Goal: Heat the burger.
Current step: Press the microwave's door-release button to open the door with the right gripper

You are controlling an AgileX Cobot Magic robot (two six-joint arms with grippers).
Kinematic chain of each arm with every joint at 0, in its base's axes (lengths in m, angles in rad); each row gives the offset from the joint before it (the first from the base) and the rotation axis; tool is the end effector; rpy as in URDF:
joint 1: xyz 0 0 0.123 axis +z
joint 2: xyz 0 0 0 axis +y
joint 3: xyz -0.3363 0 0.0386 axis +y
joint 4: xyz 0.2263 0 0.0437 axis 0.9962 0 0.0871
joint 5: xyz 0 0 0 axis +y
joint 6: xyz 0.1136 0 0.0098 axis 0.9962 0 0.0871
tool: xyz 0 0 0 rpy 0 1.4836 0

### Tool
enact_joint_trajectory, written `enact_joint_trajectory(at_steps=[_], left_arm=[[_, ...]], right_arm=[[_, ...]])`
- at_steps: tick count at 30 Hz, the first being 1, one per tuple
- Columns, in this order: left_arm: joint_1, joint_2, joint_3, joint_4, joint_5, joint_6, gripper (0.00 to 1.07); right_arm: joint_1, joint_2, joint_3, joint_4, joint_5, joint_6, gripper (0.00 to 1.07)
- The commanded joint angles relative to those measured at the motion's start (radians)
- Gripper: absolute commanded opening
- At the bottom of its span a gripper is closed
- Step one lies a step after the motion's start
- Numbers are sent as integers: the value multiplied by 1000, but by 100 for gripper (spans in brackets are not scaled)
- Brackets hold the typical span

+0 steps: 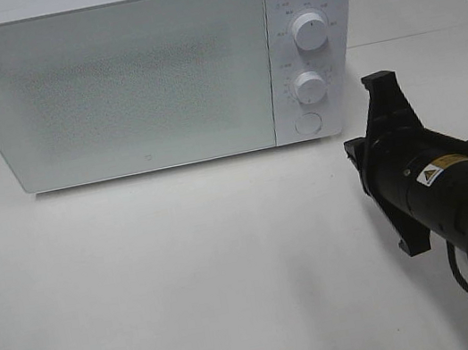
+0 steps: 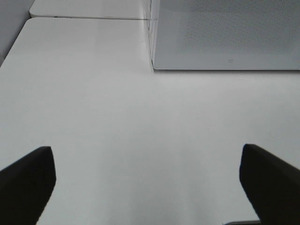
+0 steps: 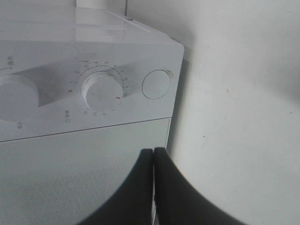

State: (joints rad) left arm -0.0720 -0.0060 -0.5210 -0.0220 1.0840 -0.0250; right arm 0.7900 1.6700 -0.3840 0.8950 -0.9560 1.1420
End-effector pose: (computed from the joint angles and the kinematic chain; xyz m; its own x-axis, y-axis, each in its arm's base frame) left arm -0.0613 0.0022 0.2595 -0.4543 -0.0026 -0.8908 0.0732 0.9965 -0.0403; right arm 0.2314 0.1303 0.2087 -0.0832 0.9901 -0.1130 0.3438 0.1350 0.9293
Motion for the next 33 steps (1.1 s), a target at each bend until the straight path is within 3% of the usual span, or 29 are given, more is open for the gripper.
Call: enact_joint_trajectory(at_steps=[1,12,22,33], left_arm=[[1,-21,3,-1,-13,-1,100],[1,-21,3,-1,-13,-1,100],[1,-21,3,-1,-13,-1,100],[1,-21,3,-1,-13,-1,100]], right_arm=[[4,-3,-13,-3,8,30,0],[-54,24,-25,-12,11,30,0],[-64,141,-104,-16,13,75,0],[-154,226,-213,-91,66,84,0]])
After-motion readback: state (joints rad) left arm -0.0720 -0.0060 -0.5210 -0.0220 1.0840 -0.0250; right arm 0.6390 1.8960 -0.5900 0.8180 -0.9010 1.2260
